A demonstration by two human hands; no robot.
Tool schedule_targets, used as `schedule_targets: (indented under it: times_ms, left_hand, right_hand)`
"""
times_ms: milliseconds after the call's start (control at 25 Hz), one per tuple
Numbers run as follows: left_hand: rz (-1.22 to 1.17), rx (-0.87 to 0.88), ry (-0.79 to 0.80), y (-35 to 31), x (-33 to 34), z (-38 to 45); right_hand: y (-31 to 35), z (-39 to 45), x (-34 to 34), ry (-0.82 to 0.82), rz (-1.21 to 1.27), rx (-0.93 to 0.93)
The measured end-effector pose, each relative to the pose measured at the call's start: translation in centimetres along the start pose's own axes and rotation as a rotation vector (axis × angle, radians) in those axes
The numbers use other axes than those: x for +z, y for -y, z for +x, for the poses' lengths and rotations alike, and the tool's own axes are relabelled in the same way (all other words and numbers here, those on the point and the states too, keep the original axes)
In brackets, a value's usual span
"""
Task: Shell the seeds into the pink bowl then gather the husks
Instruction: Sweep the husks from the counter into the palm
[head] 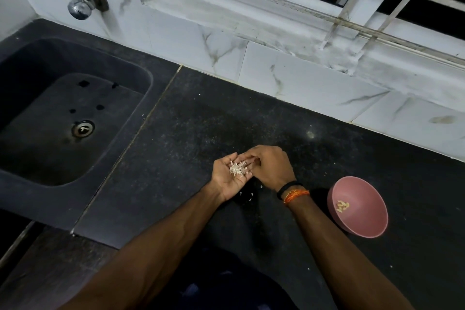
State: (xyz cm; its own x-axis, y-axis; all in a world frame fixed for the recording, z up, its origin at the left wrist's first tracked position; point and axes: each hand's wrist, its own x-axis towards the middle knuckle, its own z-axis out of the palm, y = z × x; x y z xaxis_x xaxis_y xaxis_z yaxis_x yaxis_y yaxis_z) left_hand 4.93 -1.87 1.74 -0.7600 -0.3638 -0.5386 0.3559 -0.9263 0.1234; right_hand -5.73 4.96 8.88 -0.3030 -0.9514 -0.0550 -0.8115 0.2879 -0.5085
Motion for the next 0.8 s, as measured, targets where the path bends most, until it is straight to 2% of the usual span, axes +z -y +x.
schedule_targets:
  times_ms: [120,280,400,480,600,680,800]
  left_hand:
    - [-0.009,-0.034,0.000,0.2,0.1,-0.1]
    - [0.004,-0.016,-0.034,0.1,0.0,0.1]
    - [-0.055,0.003,-0.035,-0.4,0.0,0.1]
    - [-0.122,0.039,-0.053,-0.8,-0.2,0.1]
    - [-0.180,0.105,-0.069,-1.5,-0.6,0.4]
    - [-0.197,0.139,-0.071,-1.9,-1.0,0.3]
    - [-0.185,0.163,-0.069,-2.2,-1.3,0.1]
  right_hand:
    - [-0.4,0.0,0.1,-0.048,-0.014,0.035]
    - [-0.9,-0.3,0.0,0.014,0.132,0.046]
    - [-2.0,-0.8,-0.3,-0.169,0.243,0.152]
    - [-3.5,-1.5,0.2,-0.202,0.309,0.295]
    - [-5.3,-3.5,1.8,-0.042,0.150,0.383]
    - [-5.8,-4.7,3.0,0.009,-0.012,0.330]
    - [-5.3,-5.9,5.3,-0.009,-0.146,0.215]
